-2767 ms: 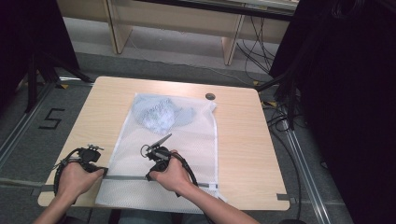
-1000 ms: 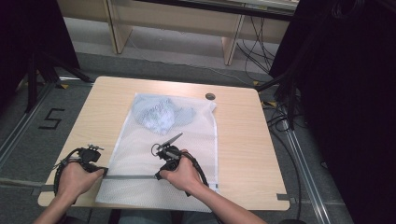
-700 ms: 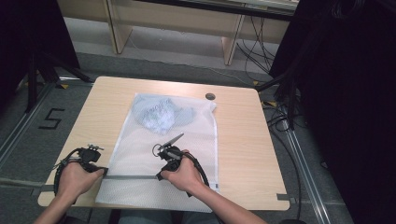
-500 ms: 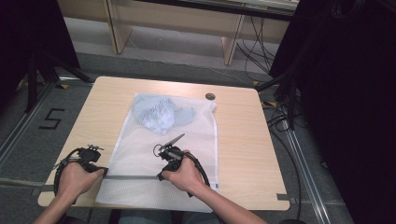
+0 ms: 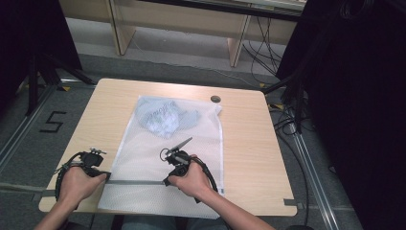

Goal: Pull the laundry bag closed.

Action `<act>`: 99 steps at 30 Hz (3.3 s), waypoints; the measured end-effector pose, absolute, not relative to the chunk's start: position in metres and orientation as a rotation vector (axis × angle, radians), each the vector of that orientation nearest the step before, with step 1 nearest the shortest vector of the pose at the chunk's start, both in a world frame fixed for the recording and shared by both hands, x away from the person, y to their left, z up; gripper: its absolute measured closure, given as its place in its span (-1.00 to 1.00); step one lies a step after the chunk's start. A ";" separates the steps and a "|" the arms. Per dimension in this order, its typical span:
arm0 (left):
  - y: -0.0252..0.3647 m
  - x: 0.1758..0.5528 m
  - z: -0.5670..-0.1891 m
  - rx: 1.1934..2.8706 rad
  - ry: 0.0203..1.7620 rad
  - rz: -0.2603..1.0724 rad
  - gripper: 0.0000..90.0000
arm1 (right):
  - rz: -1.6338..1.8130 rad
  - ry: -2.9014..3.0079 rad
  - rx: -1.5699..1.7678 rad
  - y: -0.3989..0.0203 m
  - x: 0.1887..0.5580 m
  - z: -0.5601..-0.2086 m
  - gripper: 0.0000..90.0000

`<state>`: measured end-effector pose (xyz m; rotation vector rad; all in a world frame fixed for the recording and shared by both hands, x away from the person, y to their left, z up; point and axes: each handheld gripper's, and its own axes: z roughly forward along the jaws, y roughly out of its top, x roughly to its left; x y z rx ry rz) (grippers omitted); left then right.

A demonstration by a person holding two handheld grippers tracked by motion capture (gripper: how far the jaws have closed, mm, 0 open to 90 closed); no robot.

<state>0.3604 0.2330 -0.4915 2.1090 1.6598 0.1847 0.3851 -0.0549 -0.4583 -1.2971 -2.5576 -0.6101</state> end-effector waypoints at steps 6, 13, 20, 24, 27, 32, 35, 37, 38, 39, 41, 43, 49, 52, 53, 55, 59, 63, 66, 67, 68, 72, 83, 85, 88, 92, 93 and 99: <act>0.234 0.361 -0.491 2.133 1.637 0.197 1.00 | -0.609 -2.556 -1.274 -0.057 0.384 -0.458 0.94; 0.233 0.361 -0.491 2.110 1.660 0.184 1.00 | -0.604 -2.564 -1.271 -0.060 0.384 -0.458 0.94; 0.235 0.362 -0.493 2.129 1.615 0.218 1.00 | -0.602 -2.563 -1.296 -0.062 0.382 -0.458 0.94; 0.235 0.362 -0.493 2.128 1.618 0.216 1.00 | -0.611 -2.555 -1.308 -0.065 0.382 -0.458 0.94; 0.235 0.362 -0.493 2.127 1.618 0.215 1.00 | -0.598 -2.554 -1.304 -0.066 0.382 -0.458 0.94; 0.233 0.361 -0.493 2.092 1.654 0.199 1.00 | -0.607 -2.565 -1.303 -0.068 0.382 -0.460 0.94; 0.233 0.361 -0.493 2.092 1.654 0.198 1.00 | -0.603 -2.571 -1.287 -0.071 0.383 -0.459 0.94; 0.233 0.361 -0.493 2.093 1.655 0.198 1.00 | -0.605 -2.566 -1.291 -0.074 0.384 -0.458 0.94; 0.233 0.361 -0.492 2.107 1.659 0.187 1.00 | -0.590 -2.555 -1.320 -0.073 0.383 -0.458 0.94; 0.233 0.361 -0.492 2.107 1.659 0.187 1.00 | -0.592 -2.560 -1.305 -0.075 0.383 -0.457 0.94; 0.233 0.361 -0.493 2.093 1.654 0.197 1.00 | -0.616 -2.573 -1.290 -0.076 0.384 -0.459 0.94; 0.233 0.361 -0.493 2.091 1.656 0.197 1.00 | -0.609 -2.556 -1.315 -0.076 0.383 -0.459 0.94; 0.233 0.361 -0.491 2.112 1.661 0.183 1.00 | -0.604 -2.555 -1.310 -0.081 0.383 -0.459 0.94; 0.233 0.361 -0.491 2.112 1.661 0.183 1.00 | -0.599 -2.546 -1.346 -0.083 0.382 -0.461 0.94; 0.233 0.361 -0.491 2.112 1.661 0.183 1.00 | -0.600 -2.553 -1.319 -0.085 0.383 -0.460 0.93; 0.233 0.361 -0.491 2.112 1.661 0.183 1.00 | -0.613 -2.553 -1.317 -0.087 0.384 -0.460 0.94; 0.233 0.361 -0.491 2.112 1.661 0.182 1.00 | -0.631 -2.548 -1.321 -0.090 0.384 -0.459 0.93; 0.233 0.361 -0.491 2.112 1.661 0.182 1.00 | -0.635 -2.543 -1.329 -0.094 0.383 -0.459 0.93; 0.233 0.361 -0.491 2.112 1.661 0.184 1.00 | -0.609 -2.536 -1.336 -0.095 0.382 -0.459 0.93; 0.233 0.361 -0.491 2.111 1.661 0.184 1.00 | -0.625 -2.538 -1.338 -0.095 0.382 -0.460 0.93; 0.233 0.361 -0.491 2.111 1.661 0.184 1.00 | -0.621 -2.538 -1.342 -0.096 0.382 -0.460 0.93; 0.233 0.361 -0.491 2.111 1.661 0.183 1.00 | -0.635 -2.550 -1.320 -0.098 0.383 -0.461 0.93; 0.234 0.361 -0.491 2.112 1.660 0.182 1.00 | -0.642 -2.542 -1.322 -0.105 0.383 -0.462 0.93; 0.233 0.361 -0.491 2.113 1.662 0.181 1.00 | -0.630 -2.538 -1.346 -0.106 0.382 -0.461 0.93; 0.233 0.361 -0.491 2.111 1.661 0.183 1.00 | -0.622 -2.514 -1.358 -0.106 0.381 -0.460 0.93; 0.233 0.361 -0.491 2.111 1.660 0.183 1.00 | -0.638 -2.543 -1.334 -0.108 0.382 -0.462 0.93; 0.233 0.361 -0.491 2.111 1.661 0.183 1.00 | -0.635 -2.536 -1.343 -0.109 0.382 -0.461 0.93; 0.233 0.361 -0.492 2.105 1.658 0.187 1.00 | -0.651 -2.526 -1.355 -0.113 0.381 -0.461 0.93</act>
